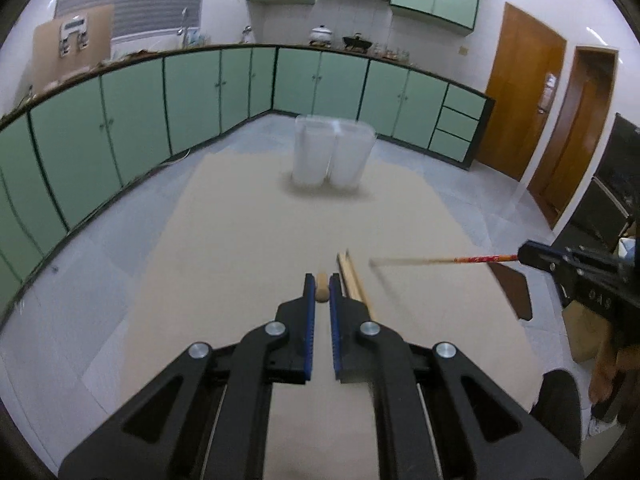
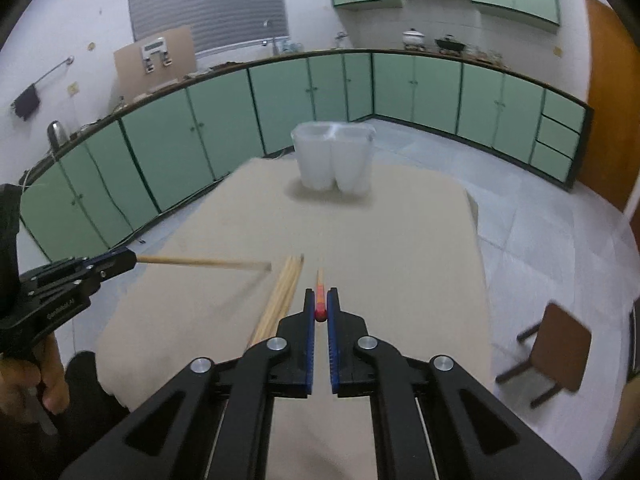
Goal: Organize utensils
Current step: 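Carry both chopsticks to the holder and insert them upright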
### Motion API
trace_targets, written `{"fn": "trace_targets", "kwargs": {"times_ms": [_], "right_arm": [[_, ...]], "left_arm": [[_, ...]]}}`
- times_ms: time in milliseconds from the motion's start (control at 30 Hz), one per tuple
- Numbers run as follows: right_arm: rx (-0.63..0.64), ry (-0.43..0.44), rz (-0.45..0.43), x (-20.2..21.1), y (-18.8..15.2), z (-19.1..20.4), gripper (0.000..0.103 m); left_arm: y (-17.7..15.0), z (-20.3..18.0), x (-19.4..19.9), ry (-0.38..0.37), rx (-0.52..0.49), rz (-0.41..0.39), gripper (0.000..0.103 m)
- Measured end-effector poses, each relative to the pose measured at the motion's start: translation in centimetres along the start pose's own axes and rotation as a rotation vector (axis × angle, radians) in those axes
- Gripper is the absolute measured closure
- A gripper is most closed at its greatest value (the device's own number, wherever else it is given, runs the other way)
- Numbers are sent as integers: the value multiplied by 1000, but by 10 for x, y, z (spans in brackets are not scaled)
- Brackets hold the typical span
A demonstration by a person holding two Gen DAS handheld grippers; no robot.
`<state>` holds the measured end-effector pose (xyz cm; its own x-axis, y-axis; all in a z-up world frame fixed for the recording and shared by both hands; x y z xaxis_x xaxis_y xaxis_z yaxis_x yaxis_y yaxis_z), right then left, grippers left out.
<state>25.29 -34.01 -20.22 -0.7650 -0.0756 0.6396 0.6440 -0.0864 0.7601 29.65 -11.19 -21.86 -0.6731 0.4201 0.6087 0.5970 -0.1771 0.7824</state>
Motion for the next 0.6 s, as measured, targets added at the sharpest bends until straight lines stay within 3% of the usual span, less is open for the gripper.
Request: {"fn": "trace_targets", "kwargs": {"times_ms": [233, 433, 600], "right_arm": [[73, 23, 86, -21, 93, 0, 97], [93, 28, 161, -35, 140, 1, 97], [102, 0, 150, -37, 181, -4, 97]], "left_arm": [[87, -5, -15, -59, -57, 21, 97], [135, -15, -29, -68, -113, 48, 97], [180, -19, -42, -49, -156, 21, 97]]}}
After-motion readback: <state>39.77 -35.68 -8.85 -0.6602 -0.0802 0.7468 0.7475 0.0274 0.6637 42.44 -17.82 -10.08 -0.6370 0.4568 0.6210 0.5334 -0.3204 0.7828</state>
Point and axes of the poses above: each gripper's, at about its wrist camera, not at the fingertips, and x roughly against the way its jaws point, z to its left, y to its top, the point moved 9 cm from there along -x, roughly the way its jaws point, and after that the axes turned 3 degrees about -z, right-handed, at the moved point
